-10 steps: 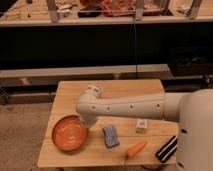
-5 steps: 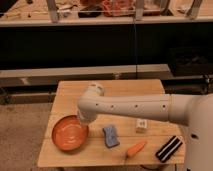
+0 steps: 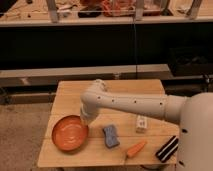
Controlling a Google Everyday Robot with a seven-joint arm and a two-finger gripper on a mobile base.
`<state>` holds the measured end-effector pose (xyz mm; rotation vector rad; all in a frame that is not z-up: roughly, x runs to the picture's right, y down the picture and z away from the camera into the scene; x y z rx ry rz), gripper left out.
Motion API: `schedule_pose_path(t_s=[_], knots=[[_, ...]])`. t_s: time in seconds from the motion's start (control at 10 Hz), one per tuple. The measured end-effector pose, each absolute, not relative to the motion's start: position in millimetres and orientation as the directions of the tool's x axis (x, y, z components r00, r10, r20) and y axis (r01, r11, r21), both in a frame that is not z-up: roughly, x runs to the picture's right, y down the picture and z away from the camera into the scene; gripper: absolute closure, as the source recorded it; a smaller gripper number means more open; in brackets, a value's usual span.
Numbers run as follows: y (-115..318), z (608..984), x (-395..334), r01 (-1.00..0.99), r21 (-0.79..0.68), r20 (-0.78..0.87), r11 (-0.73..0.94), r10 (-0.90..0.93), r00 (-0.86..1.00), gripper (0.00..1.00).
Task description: Drag the ceramic bowl in a circle
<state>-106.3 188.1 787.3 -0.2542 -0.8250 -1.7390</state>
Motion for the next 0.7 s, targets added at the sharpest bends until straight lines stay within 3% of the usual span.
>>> schedule_pose_path(t_s=[0.6,0.7], knots=[[211.6,805.3,-100.8,0.909,0.386,0.596,-0.157,-0.71,-0.376,0.2],[216.0,809.3,-98.1,0.91,0.386,0.6,-0.15,-0.709,-0.371,0.24]])
